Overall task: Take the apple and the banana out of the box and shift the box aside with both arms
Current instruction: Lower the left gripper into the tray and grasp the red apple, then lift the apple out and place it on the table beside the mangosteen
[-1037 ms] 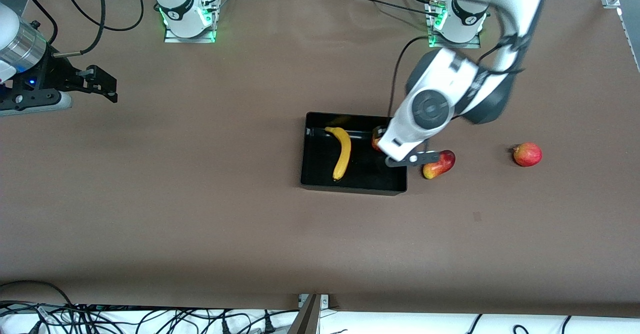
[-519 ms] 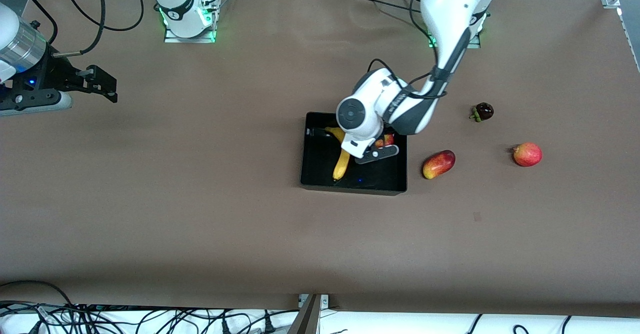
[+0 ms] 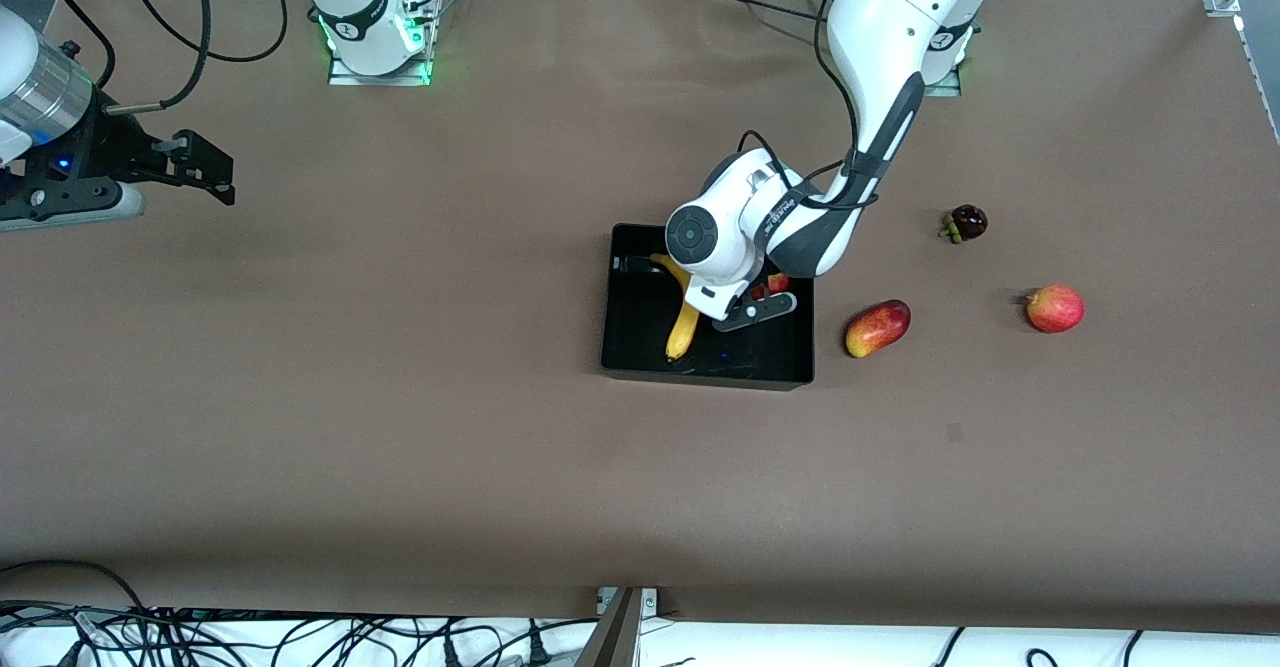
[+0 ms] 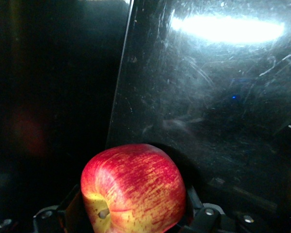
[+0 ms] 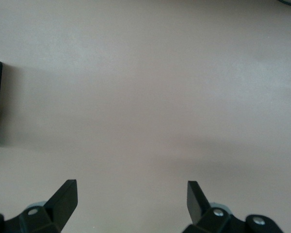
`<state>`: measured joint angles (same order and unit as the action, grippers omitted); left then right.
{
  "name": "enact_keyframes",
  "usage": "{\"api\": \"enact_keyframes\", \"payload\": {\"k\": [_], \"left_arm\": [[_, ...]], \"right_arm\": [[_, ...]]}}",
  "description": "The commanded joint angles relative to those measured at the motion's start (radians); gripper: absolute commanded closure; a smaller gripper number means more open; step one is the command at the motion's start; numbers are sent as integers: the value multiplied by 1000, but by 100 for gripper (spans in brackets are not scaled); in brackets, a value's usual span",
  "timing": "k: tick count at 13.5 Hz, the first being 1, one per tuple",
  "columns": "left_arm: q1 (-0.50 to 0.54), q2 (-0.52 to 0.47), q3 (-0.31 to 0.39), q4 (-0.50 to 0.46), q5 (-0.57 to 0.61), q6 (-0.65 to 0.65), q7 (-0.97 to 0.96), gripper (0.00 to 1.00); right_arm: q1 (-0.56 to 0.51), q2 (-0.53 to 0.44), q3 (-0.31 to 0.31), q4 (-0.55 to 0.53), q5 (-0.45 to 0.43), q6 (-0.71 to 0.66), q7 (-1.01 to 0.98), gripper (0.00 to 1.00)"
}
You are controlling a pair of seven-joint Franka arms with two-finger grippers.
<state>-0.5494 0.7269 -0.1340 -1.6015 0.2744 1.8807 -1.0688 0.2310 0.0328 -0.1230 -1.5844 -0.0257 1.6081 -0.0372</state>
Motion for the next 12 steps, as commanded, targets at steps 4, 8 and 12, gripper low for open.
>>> {"api": "enact_keyframes", "payload": {"k": [4, 8, 12], "left_arm": [[12, -49, 2, 21, 14, 8, -5, 95], [68, -162, -6, 112, -18, -159, 35, 94], [212, -254, -6, 106, -63, -408, 387, 75]], "right_arm": [[1, 3, 0, 17, -6, -17, 7, 0], [1, 3, 0, 15, -6, -17, 5, 0], [1, 3, 2, 15, -6, -17, 5, 0]]}}
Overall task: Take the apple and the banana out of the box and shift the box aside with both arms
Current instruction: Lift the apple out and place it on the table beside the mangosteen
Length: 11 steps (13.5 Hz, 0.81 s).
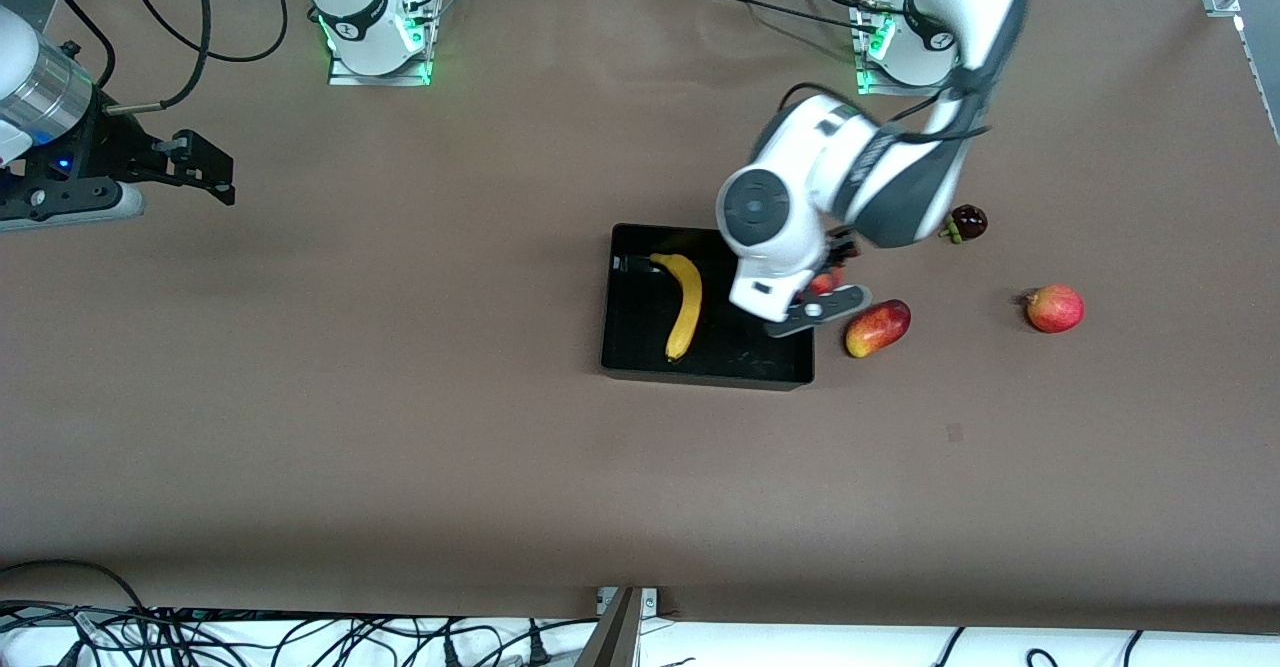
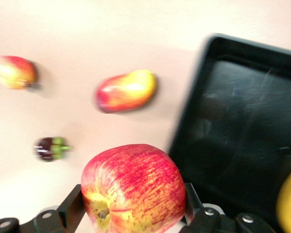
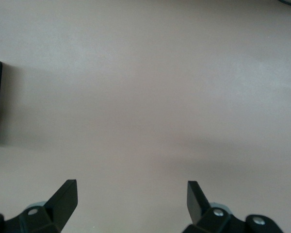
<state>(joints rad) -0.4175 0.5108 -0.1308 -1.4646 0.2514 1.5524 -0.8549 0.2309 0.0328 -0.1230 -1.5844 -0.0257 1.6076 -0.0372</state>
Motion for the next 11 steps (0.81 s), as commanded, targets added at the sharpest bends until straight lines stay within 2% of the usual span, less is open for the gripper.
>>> {"api": "enact_keyframes", "payload": {"k": [1, 3, 4, 6, 7, 9, 11], "left_arm": [[107, -44, -9, -72, -47, -125, 213, 71], [143, -83, -10, -233, -49, -124, 235, 75], [146, -116, -10, -338, -49, -62, 234, 75], [152, -222, -9, -591, -49, 155, 220, 75], [170, -251, -9, -684, -44, 255, 220, 75], [189, -250, -7, -781, -35, 403, 220, 74], [225, -207, -7, -809, -34, 506, 218, 70]], "right_arm": [[1, 2, 2, 15, -6, -17, 5, 0], [1, 2, 0, 17, -6, -17, 5, 0], [1, 2, 0, 17, -6, -17, 5, 0], [1, 2, 0, 15, -6, -17, 5, 0], [1, 2, 2, 15, -6, -17, 5, 0], [1, 2, 0, 17, -6, -17, 5, 0], [1, 2, 2, 15, -6, -17, 5, 0]]}}
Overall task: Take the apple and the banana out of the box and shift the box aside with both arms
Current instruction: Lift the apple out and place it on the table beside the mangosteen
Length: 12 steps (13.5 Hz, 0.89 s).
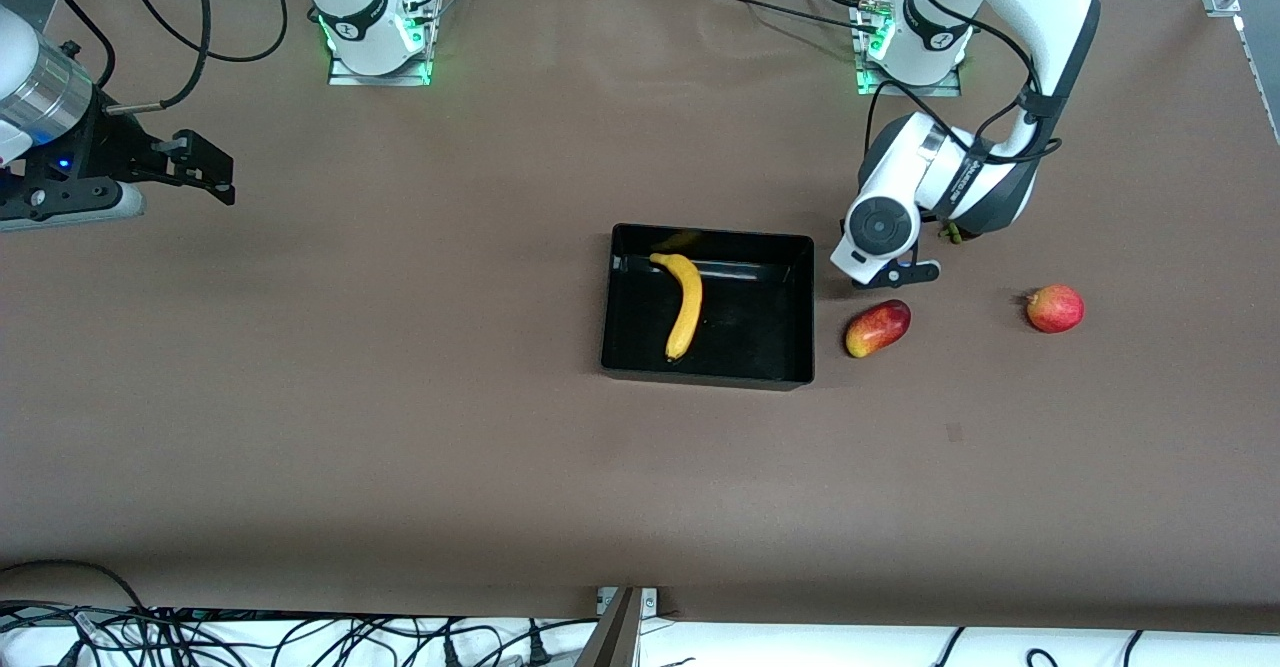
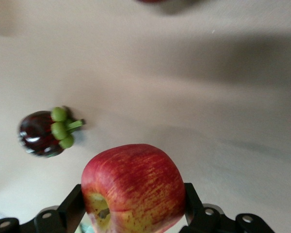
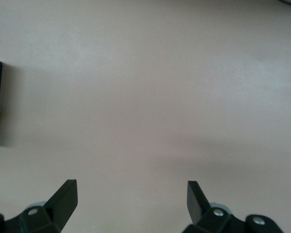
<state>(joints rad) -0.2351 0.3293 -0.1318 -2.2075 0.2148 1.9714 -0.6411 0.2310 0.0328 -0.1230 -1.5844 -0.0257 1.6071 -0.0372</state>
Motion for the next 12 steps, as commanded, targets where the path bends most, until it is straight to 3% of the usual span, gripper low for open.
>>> {"api": "enact_keyframes", "payload": {"k": [1, 2, 4, 7, 10, 12], "left_arm": [[52, -6, -5, -66, 5, 98, 6, 59], [53, 0, -5, -64, 8, 102, 6, 31], [49, -3, -6, -60, 15, 103, 5, 0], [46, -39, -11, -2, 15, 42, 9, 0], [33, -27, -72, 257, 2, -213, 5, 0], [8, -10, -77, 417, -29, -273, 11, 0]], "right_arm": [[1, 2, 2, 17, -6, -16, 5, 0], [1, 2, 2, 17, -6, -16, 5, 0], [2, 2, 3, 15, -6, -16, 7, 0], [2, 2, 3, 15, -5, -16, 7, 0], [2, 2, 3, 17, -5, -16, 8, 0], [2, 2, 3, 15, -5, -16, 8, 0]]}}
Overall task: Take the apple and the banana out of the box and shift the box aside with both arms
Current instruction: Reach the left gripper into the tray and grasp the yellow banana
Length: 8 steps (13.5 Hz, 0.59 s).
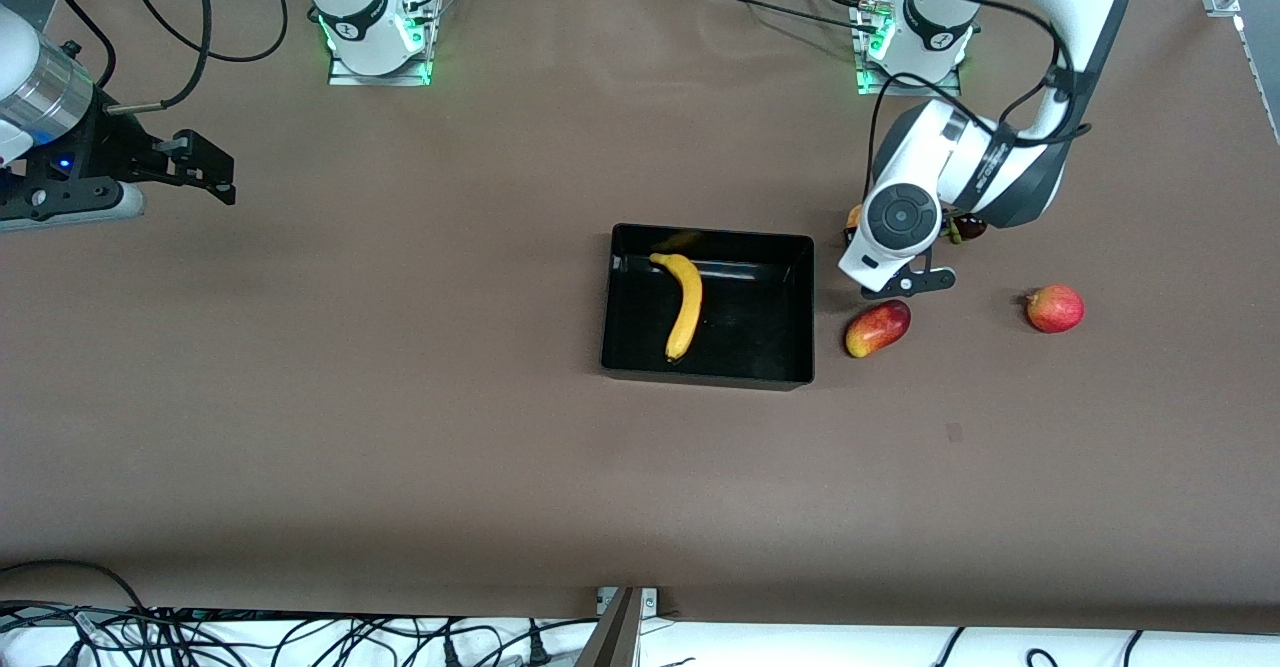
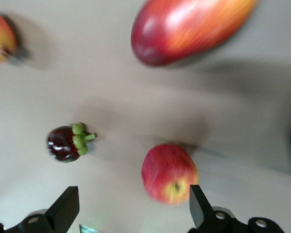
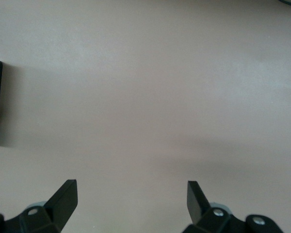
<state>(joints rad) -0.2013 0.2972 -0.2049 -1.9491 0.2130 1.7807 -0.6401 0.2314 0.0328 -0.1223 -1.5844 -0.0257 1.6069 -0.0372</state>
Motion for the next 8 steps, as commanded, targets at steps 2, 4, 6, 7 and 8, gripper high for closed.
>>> {"api": "enact_keyframes", "payload": {"k": [2, 4, 6, 7, 8], "left_arm": [[-30, 80, -4, 287, -149, -73, 16, 0], [-84, 187, -4, 413, -217, -67, 17, 0], [-159, 296, -2, 476, -213, -32, 20, 0], [-176, 333, -4, 478, -213, 74, 22, 0], [-214, 362, -4, 472, -221, 188, 22, 0]], "right_arm": [[2, 2, 3, 15, -5, -15, 7, 0], [2, 2, 3, 17, -5, -15, 7, 0], [2, 2, 3, 17, -3, -16, 7, 0], [2, 2, 3, 15, -3, -16, 7, 0], [2, 2, 1, 17, -3, -15, 7, 0]]}}
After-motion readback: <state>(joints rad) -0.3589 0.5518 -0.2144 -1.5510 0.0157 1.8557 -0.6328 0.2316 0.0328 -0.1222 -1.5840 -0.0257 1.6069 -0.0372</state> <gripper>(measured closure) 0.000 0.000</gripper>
